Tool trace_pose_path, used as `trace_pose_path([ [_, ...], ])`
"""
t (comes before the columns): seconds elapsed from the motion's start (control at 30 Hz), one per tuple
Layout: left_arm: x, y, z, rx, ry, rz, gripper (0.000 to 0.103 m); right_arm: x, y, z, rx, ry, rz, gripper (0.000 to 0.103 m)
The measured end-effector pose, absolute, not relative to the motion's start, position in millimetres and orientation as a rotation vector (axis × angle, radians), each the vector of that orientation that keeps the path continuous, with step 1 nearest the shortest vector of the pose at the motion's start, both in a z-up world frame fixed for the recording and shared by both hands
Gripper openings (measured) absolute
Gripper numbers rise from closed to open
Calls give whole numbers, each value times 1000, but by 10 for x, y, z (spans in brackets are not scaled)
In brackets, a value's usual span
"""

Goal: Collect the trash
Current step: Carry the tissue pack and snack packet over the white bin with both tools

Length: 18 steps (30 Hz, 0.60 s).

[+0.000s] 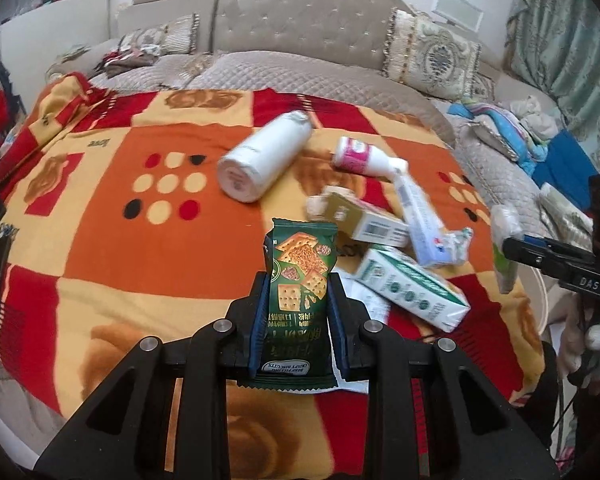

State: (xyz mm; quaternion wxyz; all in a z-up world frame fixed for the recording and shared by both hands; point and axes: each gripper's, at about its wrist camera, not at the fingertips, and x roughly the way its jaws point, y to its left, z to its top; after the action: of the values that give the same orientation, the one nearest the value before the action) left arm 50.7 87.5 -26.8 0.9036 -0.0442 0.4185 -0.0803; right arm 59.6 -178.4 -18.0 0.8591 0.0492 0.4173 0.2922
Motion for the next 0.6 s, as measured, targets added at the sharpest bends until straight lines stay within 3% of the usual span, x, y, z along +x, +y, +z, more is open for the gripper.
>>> trace_pose_path([
  [0.6, 591, -587, -263, 12, 876, -426, 25, 331, -2513, -256, 157, 875, 463, 46],
])
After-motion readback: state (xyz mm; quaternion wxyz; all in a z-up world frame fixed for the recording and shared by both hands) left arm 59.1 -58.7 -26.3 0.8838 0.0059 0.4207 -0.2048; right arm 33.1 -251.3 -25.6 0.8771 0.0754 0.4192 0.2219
